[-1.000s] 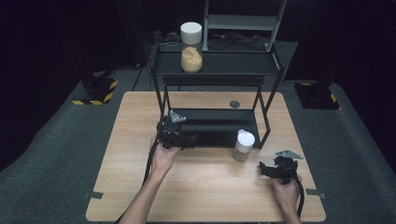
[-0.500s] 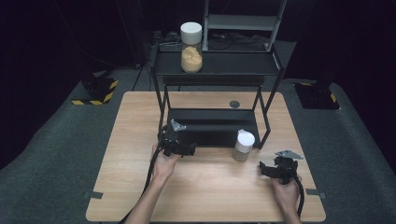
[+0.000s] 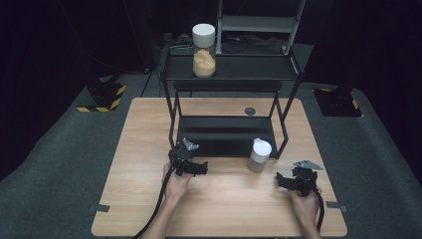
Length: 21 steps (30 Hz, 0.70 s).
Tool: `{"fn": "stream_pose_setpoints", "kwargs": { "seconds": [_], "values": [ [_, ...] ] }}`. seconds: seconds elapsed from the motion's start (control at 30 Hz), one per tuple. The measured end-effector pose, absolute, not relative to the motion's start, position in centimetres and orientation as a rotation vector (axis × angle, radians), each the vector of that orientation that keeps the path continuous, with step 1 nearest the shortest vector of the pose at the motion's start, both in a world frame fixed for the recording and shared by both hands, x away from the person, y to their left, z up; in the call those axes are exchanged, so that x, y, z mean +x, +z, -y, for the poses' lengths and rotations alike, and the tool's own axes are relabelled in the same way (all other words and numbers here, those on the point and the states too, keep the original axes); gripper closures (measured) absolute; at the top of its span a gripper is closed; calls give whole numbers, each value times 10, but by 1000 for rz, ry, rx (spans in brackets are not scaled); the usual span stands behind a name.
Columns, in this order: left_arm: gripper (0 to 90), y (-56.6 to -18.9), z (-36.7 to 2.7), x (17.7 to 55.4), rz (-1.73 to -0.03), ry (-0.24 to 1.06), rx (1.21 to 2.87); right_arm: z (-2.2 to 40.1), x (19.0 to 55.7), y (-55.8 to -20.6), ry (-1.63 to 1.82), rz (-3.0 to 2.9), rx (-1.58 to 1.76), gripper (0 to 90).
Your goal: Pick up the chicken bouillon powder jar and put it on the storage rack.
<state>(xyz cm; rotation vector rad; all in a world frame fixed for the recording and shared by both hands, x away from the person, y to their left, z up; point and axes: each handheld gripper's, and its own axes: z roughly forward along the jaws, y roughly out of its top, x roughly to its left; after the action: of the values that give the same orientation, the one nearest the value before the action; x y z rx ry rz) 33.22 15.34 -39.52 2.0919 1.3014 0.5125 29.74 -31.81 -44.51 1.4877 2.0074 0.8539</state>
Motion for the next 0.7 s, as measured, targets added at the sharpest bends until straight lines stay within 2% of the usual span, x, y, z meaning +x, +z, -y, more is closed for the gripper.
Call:
{"fn": "stream_pose_setpoints", "kwargs": {
  "seconds": [0.47,0.7],
  "values": [
    [45,-426,-142,334,-1379,498,2106,318,297,-445,854,-2008,1486,67],
    [28,-448,-151,316,-1329,550,2016,318,297,-445,854,-2006,1487,66]
  ]
}}
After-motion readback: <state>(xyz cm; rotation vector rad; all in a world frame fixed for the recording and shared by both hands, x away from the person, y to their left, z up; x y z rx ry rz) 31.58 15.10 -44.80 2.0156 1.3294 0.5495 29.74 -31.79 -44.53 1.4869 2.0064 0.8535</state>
